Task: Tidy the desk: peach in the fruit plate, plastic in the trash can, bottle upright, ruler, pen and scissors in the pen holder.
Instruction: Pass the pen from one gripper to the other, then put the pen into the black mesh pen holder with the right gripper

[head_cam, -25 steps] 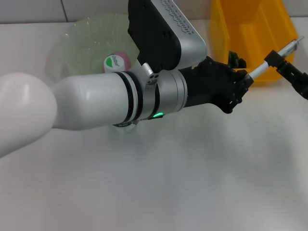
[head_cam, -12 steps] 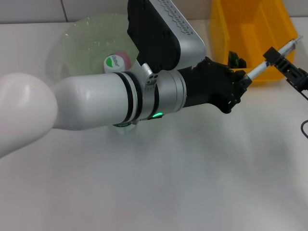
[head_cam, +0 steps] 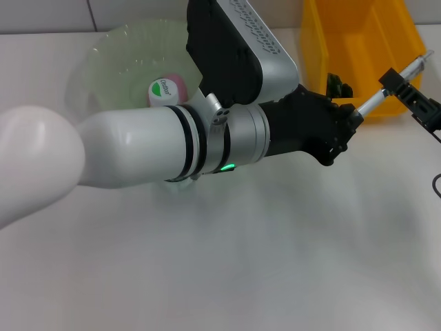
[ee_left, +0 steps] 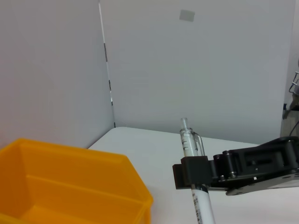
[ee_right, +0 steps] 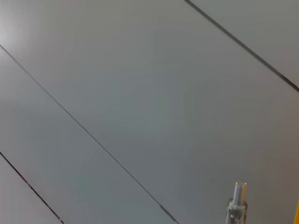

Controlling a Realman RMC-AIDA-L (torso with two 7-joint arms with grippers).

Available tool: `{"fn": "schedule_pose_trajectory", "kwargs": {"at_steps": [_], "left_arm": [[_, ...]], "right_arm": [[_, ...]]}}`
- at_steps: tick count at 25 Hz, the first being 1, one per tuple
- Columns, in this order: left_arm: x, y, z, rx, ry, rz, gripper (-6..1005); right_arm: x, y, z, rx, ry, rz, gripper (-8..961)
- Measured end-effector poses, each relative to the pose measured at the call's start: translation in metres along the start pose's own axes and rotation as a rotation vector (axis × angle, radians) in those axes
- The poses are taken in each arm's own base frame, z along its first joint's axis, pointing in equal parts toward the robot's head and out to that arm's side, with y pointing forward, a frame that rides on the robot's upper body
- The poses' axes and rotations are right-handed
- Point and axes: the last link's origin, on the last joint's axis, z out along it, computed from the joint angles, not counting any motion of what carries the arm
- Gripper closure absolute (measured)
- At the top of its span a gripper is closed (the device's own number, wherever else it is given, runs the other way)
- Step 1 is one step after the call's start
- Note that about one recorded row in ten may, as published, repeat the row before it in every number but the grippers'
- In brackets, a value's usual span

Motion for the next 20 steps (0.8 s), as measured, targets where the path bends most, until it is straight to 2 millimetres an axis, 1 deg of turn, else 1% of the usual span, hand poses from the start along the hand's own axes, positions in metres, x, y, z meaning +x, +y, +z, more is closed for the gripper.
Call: {"fn": "schedule_pose_trajectory", "kwargs": {"at_steps": [9, 14, 16, 17, 18, 19, 20], "left_arm": [[0.002, -0.002, -0.003, 0.007, 0.022, -0.036, 829], [0.008, -0.008, -0.010, -0.028, 0.055, -0.079, 657], [0.015, -0.014, -0.020, -0.093, 0.090, -0.119, 577], [0.019, -0.020, -0.027, -0.131, 0.119, -0.146, 530], [0.019, -0.020, -0.027, -0.131, 0.119, -0.146, 484], [0.024, -0.030, -0.039, -0.201, 0.172, -0.189, 437], [0.023, -0.034, -0.044, -0.222, 0.190, -0.204, 391]], "right_arm": [[-0.005, -0.003, -0.005, 0.027, -0.044, -0.029, 805], [-0.008, -0.006, -0.010, 0.052, -0.063, -0.034, 828], [-0.008, -0.007, -0.011, 0.057, -0.067, -0.038, 829], [-0.009, -0.007, -0.012, 0.059, -0.068, -0.040, 827], [-0.010, -0.007, -0.012, 0.060, -0.070, -0.042, 825], [-0.011, -0.008, -0.013, 0.062, -0.073, -0.046, 824], [-0.013, -0.008, -0.014, 0.062, -0.079, -0.048, 822]]}}
